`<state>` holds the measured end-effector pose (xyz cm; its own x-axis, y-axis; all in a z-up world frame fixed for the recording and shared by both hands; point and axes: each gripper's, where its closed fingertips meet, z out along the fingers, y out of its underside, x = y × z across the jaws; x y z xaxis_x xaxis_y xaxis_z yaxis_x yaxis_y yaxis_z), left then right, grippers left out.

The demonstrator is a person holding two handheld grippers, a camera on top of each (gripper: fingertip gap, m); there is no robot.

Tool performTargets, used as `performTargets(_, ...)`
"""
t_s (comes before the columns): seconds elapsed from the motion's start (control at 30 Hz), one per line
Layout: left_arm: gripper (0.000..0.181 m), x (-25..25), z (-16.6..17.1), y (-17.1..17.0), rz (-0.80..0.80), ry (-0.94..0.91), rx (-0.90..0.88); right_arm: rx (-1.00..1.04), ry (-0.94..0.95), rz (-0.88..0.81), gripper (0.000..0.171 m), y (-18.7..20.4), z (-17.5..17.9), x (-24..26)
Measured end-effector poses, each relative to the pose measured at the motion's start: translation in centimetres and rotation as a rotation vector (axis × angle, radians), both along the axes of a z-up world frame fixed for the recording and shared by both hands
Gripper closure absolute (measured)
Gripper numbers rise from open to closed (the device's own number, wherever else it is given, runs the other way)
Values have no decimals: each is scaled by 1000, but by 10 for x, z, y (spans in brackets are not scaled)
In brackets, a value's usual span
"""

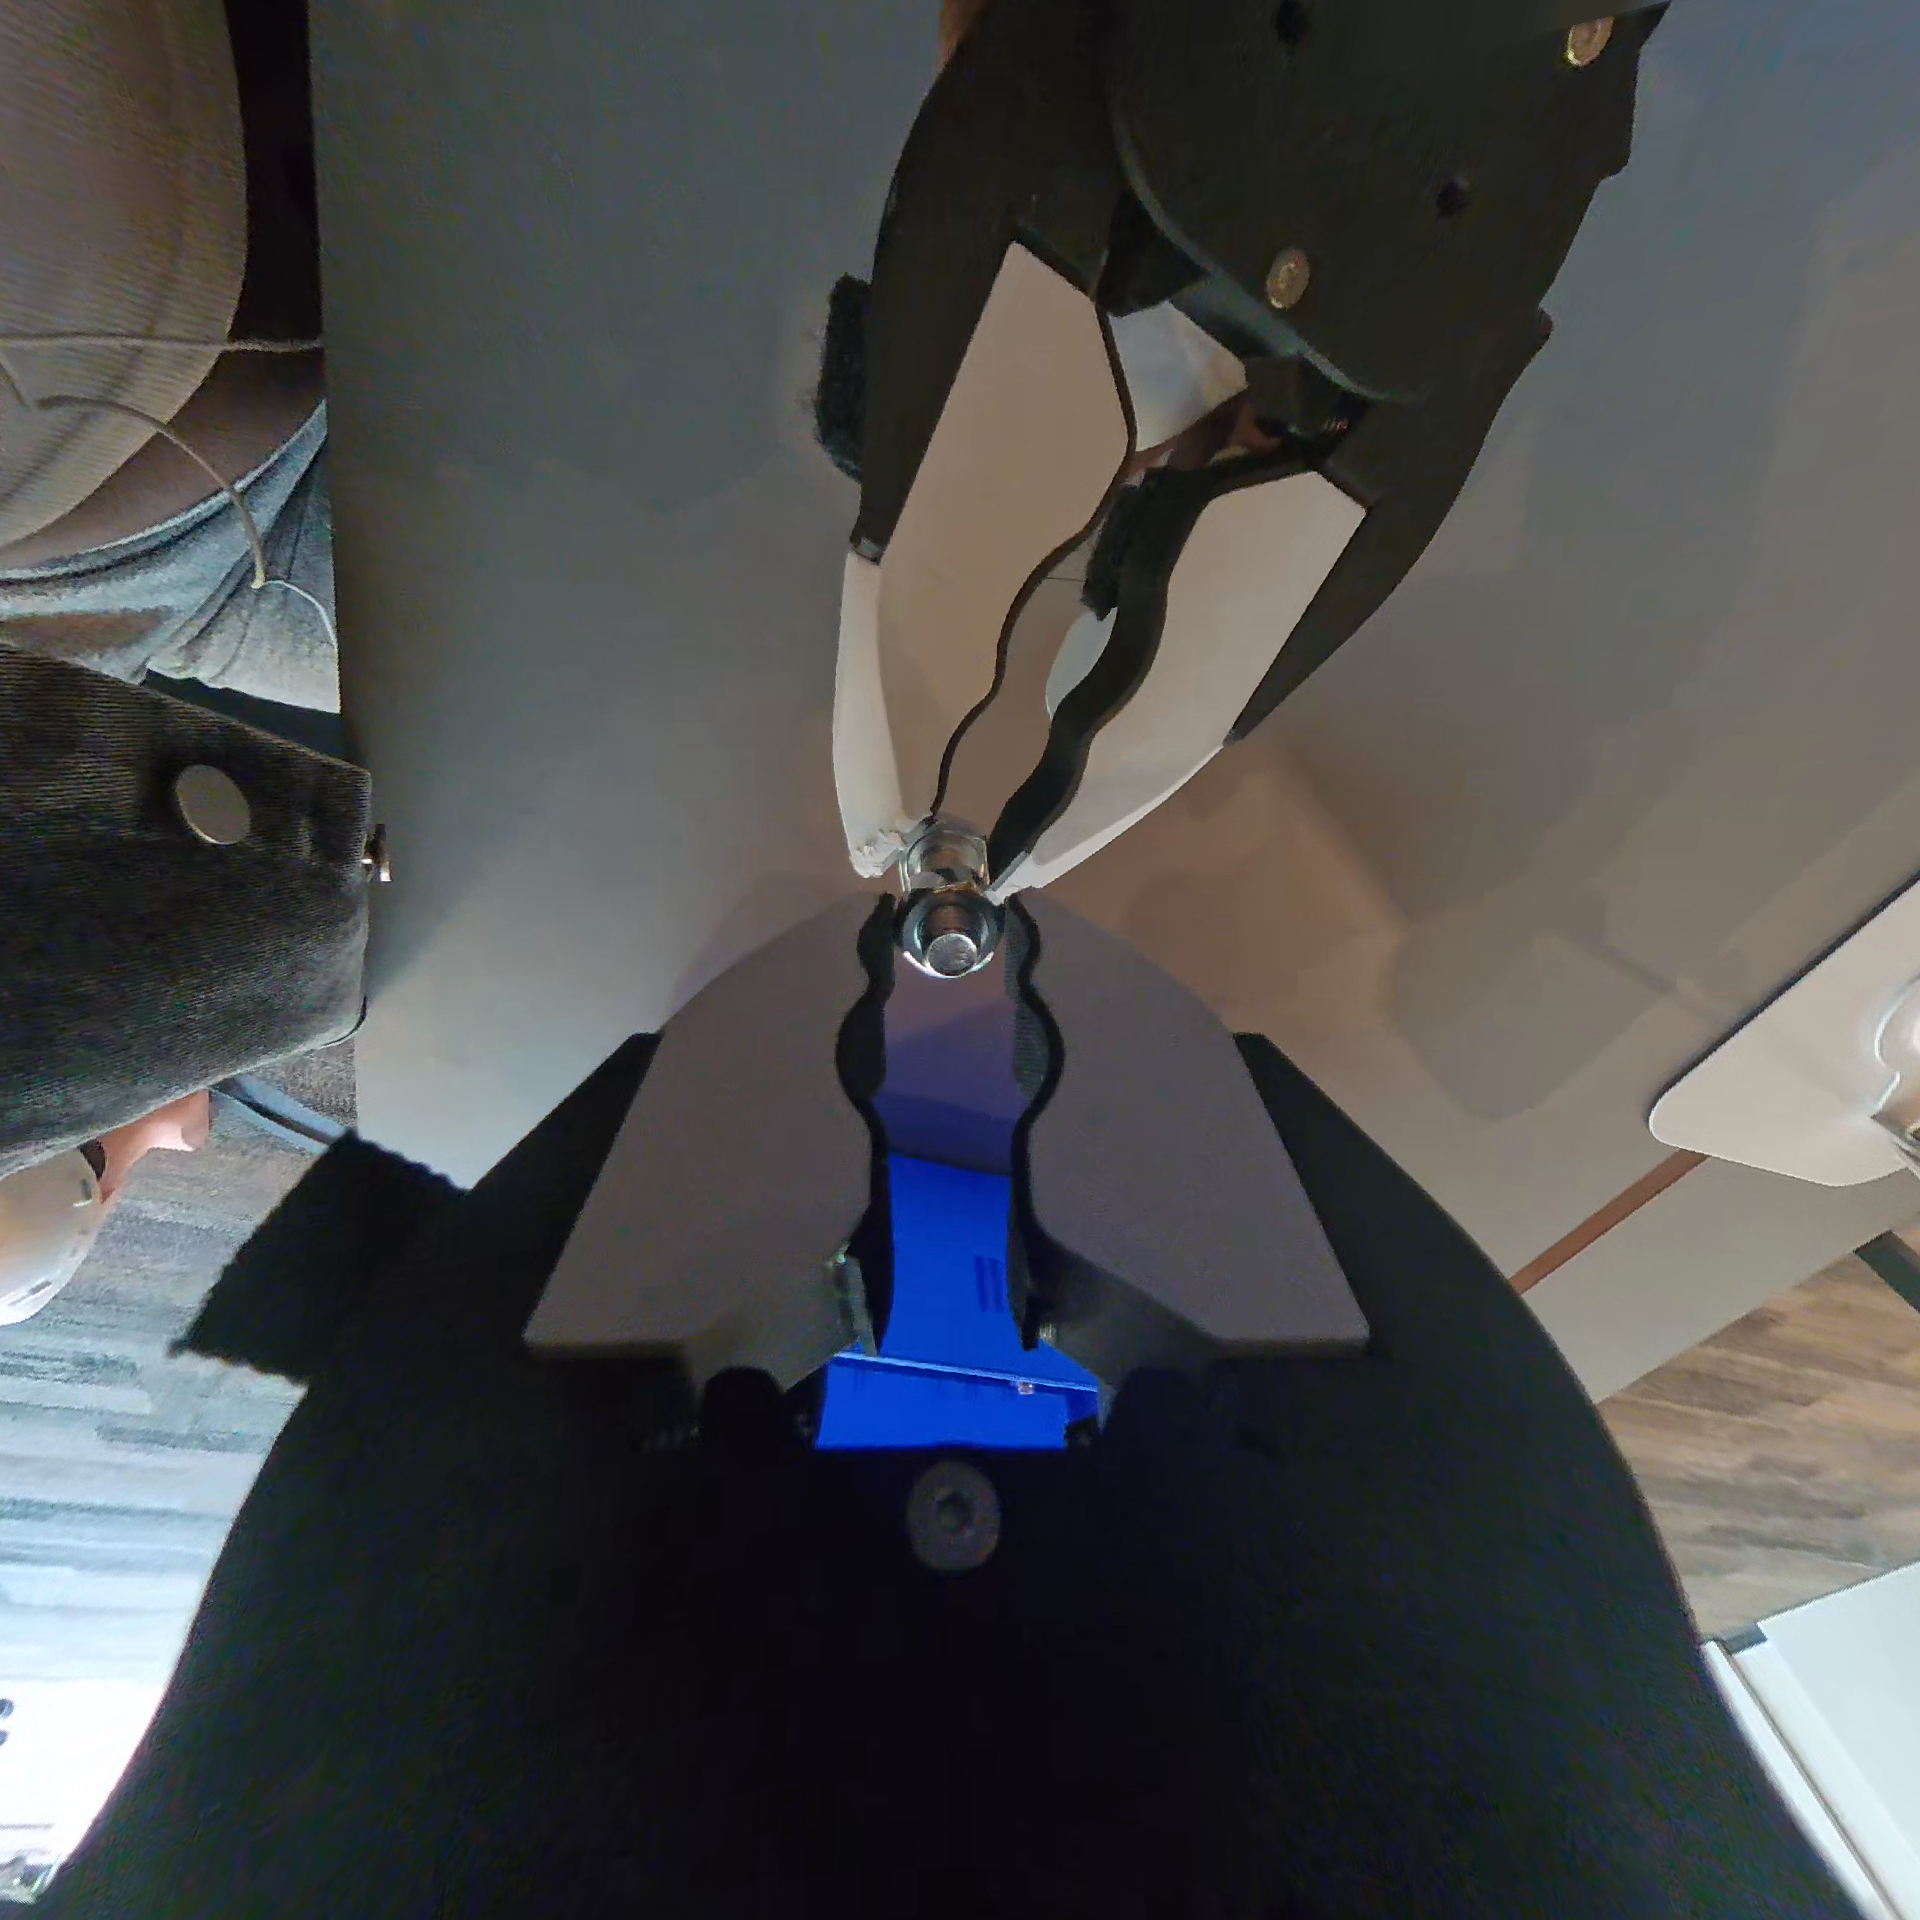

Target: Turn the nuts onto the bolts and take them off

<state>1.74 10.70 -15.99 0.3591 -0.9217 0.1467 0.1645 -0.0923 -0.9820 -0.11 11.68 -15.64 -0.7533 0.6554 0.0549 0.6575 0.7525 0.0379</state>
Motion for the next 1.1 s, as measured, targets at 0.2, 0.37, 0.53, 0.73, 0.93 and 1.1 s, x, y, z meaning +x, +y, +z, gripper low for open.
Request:
performTargets(0.2,129,1,-1,4,59,36,67,1,4,-26,152,2,0,2)
performTargets(0.37,93,-1,-4,14,141,93,79,-19,24,-62,152,4,4,4)
performTargets(0.53,100,-23,0,31,289,120,76,-4,51,-133,152,14,11,12)
performTargets(0.73,134,-63,18,43,509,0,121,19,188,-389,152,59,37,34)
performTargets(0.93,151,-79,9,54,620,-1,62,70,359,-699,152,121,58,88)
performTargets(1.1,163,-90,-1,63,694,3,-11,57,405,-965,152,160,52,145)
